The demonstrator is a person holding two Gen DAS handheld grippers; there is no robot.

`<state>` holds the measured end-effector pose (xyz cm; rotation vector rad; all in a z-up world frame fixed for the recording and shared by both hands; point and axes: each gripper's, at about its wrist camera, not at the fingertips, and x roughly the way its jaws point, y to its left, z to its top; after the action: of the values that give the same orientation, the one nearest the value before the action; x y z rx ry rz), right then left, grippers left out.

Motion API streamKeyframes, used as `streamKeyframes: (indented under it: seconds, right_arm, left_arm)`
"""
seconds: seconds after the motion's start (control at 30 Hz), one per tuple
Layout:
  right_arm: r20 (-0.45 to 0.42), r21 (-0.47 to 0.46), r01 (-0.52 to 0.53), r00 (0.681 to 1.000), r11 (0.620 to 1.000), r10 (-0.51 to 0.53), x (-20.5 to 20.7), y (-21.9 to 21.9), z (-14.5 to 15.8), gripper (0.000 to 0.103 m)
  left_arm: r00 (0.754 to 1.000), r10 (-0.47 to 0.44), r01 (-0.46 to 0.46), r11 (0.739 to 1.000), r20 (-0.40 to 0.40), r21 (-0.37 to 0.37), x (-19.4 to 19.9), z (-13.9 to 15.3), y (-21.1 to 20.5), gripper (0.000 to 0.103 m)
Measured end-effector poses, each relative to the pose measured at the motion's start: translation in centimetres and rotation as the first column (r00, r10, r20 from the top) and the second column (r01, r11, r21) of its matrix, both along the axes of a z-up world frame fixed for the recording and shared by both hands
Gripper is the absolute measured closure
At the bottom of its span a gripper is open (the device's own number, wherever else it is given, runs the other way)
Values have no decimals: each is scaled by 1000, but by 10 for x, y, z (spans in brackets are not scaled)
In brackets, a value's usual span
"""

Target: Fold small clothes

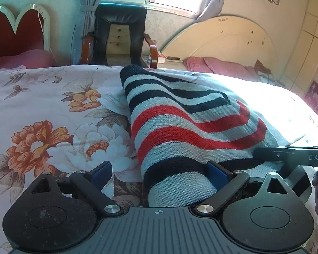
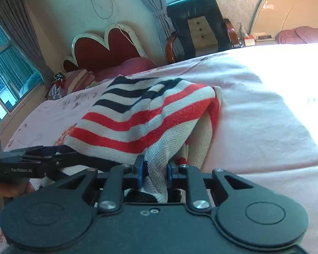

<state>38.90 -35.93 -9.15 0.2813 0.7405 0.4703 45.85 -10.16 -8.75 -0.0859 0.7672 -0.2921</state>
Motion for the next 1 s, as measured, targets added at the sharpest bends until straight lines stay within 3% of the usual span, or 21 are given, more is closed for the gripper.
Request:
streamKeyframes:
  seconds: [0.13, 0.27, 0.33, 0.37, 0.43, 0.5, 0.57, 0.63, 0.73, 0.83, 0.93, 1.0]
  right_arm:
    - [-38, 72, 51, 998, 996, -49, -14, -16, 14, 72]
    - [-12, 102, 51, 999, 994, -50, -52, -30, 27, 78]
    - [0, 52, 28, 1000, 998, -28, -65, -24, 25, 93]
    - [-20, -23, 24, 1000, 999, -24, -67, -17, 18, 97]
    - [-47, -106, 36, 998, 994, -41, -71, -8, 1, 97]
    - [-37, -85, 59, 997, 995, -62, -78, -11, -2, 97]
    - [-51, -46, 78, 995, 996, -81, -80, -17, 5, 95]
    - [18, -15, 117, 993, 993, -116, -86, -22, 21, 90]
    - [109, -38, 131, 986, 991, -126, -68, -13, 44, 90]
    - [148, -97, 104, 985, 990, -89, -29, 13, 53, 91]
    - [125, -200, 78, 991, 977, -53, 1, 36, 43, 92]
    - [53, -301, 57, 998, 952, -43, 13, 40, 20, 94]
  left_arm:
    - [997, -41, 41, 999, 64, -7, -20, 20, 2, 8]
    - [996, -59, 57, 998, 66, 31, -43, 17, 8, 8]
    - [999, -43, 42, 999, 25, 11, -45, 6, 13, 8]
    - [999, -33, 33, 999, 9, -10, -47, 1, 16, 8]
    - [999, -29, 29, 999, 18, -16, -50, -4, 17, 8]
    - [1000, -18, 19, 1000, 12, -24, -53, 0, 19, 9]
    - [996, -45, 47, 999, 80, -20, -57, 16, 17, 18]
    - [987, -88, 96, 994, 137, -58, -51, 29, 13, 19]
    - [979, -138, 155, 982, 151, -111, -20, 38, 0, 19]
    - [983, -155, 168, 975, 96, -143, 8, 26, -8, 19]
    - [983, -176, 180, 980, 60, -79, 7, 9, -18, 19]
    - [977, -194, 198, 980, 91, -33, -4, 3, -23, 19]
